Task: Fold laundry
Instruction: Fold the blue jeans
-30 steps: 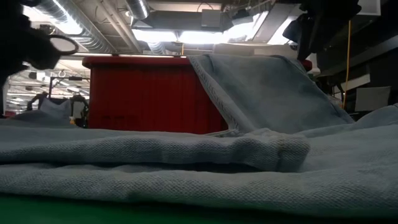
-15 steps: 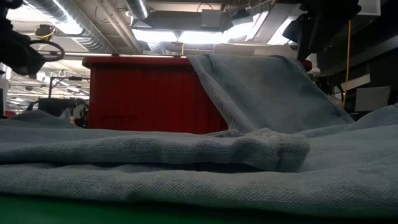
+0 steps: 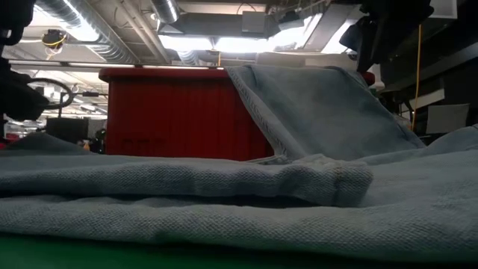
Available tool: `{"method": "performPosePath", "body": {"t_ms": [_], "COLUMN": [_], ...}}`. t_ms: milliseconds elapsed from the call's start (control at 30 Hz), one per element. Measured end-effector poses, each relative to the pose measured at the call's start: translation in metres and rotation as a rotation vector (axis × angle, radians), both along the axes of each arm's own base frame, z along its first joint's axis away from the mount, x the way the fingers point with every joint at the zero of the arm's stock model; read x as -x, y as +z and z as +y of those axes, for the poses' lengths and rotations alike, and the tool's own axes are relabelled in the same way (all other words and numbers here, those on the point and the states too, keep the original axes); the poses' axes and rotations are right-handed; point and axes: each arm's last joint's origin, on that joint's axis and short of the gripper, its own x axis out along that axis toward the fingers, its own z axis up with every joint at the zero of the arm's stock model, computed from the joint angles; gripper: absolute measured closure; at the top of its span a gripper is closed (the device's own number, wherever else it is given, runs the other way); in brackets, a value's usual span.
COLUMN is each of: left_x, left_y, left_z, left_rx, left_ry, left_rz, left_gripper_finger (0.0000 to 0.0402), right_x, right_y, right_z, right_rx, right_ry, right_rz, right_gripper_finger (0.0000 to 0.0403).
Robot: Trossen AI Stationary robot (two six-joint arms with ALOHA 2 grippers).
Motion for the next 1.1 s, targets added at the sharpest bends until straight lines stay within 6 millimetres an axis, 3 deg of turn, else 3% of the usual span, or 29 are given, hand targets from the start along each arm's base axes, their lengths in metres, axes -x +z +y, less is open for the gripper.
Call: {"method": "performPosePath", "body": {"t_ms": [233,800,967,1100], "left_x": [0.001,-0.005,-0.006,-0.01], "left_y": [-0.003,-0.004,0.001,0.018], "left_z": [0.0,-0.002,-0.003,-0.005], "left_rx": [0.012,0.024,0.028,0.014], "left_ry": [-0.006,0.057,0.017,-0.029], "left_rz": [-0.012,-0.072,-0.083,-0.081], "left_gripper_finger": [0.0228,0.0386,0.0393,0.0397], "right_x": [0.0,0.0,0.0,0.0], "right_y": [0.0,0.0,0.0,0.0], "right_z": [0.0,0.0,0.0,0.0], "right_rx": [0.0,0.0,0.0,0.001], "right_ry": [0.0,0.0,-0.001,-0.001], "right_rz": [0.001,0.001,0.001,0.003], "right_gripper_finger": [0.0258,0.0258,0.0258,0.0258]}}
